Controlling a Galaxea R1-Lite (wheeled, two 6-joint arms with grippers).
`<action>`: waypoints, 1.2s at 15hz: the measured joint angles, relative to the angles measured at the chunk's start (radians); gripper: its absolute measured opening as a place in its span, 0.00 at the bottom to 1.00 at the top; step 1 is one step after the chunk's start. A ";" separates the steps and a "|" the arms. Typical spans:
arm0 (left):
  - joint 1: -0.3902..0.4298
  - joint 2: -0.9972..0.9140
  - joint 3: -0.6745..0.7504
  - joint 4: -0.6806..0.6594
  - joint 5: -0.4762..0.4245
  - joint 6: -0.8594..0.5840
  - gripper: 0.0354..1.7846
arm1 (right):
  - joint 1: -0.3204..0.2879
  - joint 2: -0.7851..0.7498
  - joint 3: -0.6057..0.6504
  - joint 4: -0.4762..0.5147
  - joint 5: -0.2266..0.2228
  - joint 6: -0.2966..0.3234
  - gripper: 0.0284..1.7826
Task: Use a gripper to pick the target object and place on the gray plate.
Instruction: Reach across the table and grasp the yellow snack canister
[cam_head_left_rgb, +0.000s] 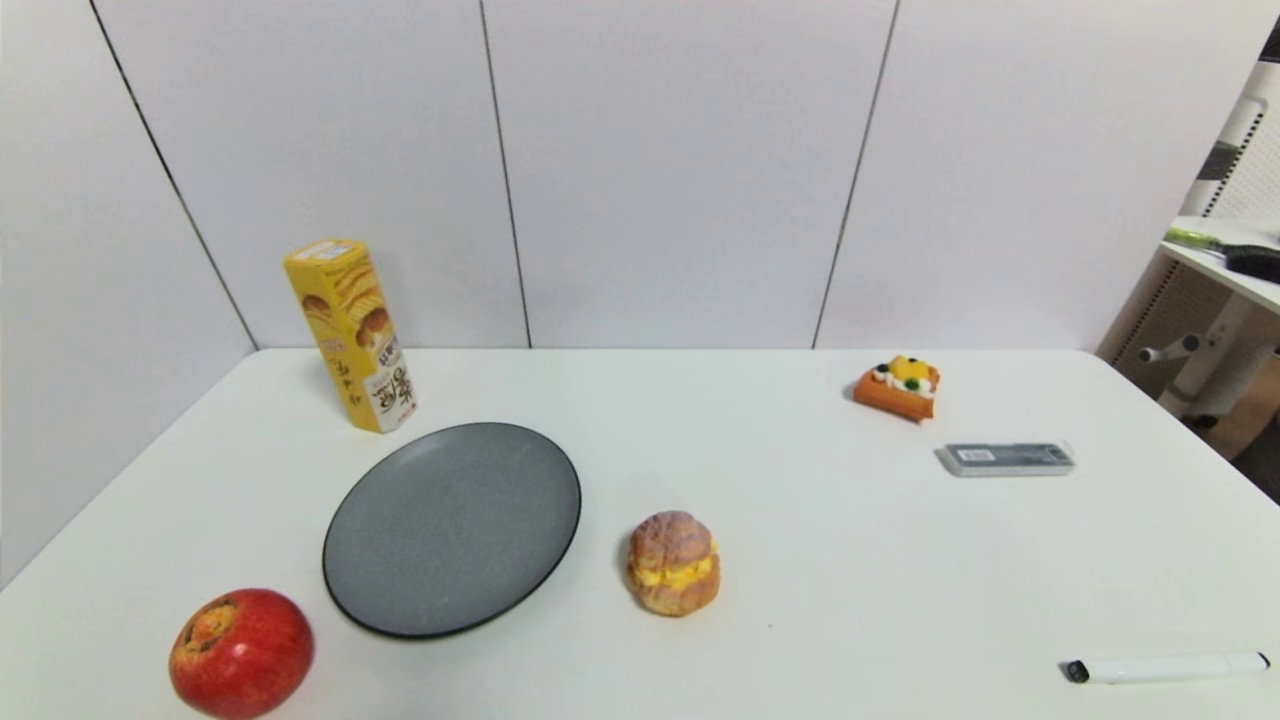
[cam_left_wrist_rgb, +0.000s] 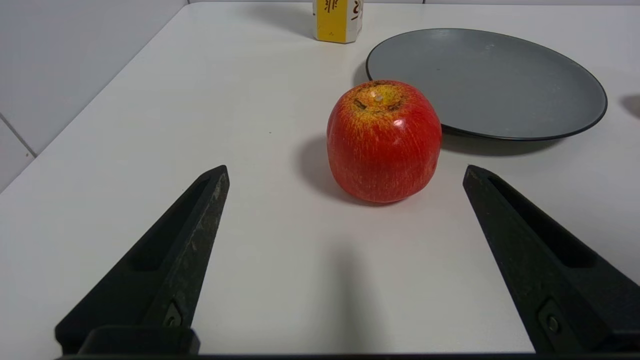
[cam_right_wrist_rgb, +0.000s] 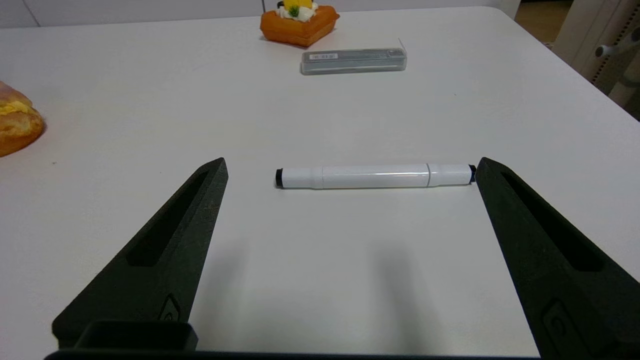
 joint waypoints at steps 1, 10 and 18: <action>0.000 0.000 0.000 0.000 0.000 0.000 0.94 | 0.000 0.000 0.000 -0.001 0.000 0.000 0.96; 0.000 0.000 0.000 0.000 0.000 0.000 0.94 | 0.000 0.000 0.000 0.000 0.000 0.000 0.96; 0.000 0.004 0.000 0.002 0.001 0.000 0.94 | 0.000 0.000 0.000 0.000 0.000 0.000 0.96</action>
